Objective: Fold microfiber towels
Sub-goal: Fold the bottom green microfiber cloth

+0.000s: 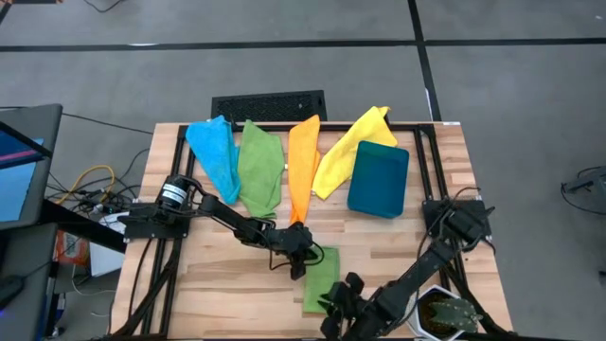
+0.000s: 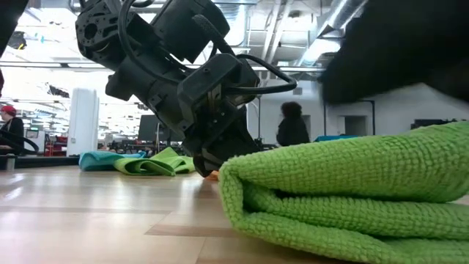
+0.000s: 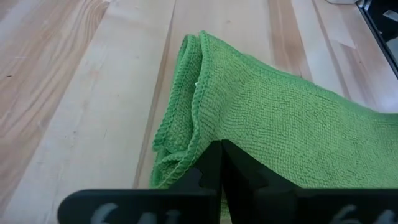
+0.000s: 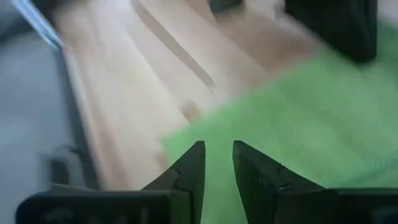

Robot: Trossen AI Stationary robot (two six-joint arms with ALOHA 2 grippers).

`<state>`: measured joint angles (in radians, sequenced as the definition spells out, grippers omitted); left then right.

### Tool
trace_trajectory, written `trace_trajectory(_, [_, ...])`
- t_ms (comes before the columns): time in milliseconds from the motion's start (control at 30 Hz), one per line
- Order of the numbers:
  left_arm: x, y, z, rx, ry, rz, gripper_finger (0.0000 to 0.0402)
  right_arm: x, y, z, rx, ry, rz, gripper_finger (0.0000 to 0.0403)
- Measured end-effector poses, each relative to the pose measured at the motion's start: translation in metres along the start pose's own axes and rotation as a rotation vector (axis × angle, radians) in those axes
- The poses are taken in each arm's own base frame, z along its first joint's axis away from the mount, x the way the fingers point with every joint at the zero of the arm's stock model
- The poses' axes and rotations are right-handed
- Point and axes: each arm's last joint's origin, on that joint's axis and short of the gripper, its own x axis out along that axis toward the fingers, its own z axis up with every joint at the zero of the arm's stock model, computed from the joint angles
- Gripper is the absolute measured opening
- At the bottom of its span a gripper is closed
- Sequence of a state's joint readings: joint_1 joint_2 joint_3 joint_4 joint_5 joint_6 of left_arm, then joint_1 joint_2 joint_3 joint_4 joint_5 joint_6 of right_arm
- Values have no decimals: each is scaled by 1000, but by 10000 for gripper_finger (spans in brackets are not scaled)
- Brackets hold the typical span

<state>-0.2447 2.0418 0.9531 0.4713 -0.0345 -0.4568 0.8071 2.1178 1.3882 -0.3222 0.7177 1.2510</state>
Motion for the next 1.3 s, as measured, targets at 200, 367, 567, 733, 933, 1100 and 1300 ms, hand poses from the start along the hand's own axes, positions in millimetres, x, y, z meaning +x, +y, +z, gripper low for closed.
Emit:
trace_trajectory(200, [0, 0, 0, 0, 3, 3, 0, 20, -8, -29, 60, 57, -50, 107])
trace_trajectory(367, [-2, 2, 4, -43, 5, -16, 0, 21, -10, -31, 67, 72, -69, 107])
trace_trajectory(567, [-30, -4, 41, -35, -104, -104, 0, 19, -11, -29, -3, 79, -74, 107])
trace_trajectory(733, [-28, -6, 46, 63, -147, -174, 0, 19, -11, -29, -4, 82, -74, 107])
trace_trajectory(933, [9, 2, 28, 113, -67, -189, 0, 19, -11, -29, -6, 85, -73, 107])
trace_trajectory(1100, [32, 5, 34, 134, -51, -162, 0, 19, -11, -29, -5, 87, -71, 107])
trace_trajectory(1300, [46, 17, 41, 109, 16, -118, 0, -16, 0, 0, -144, 124, -23, 107])
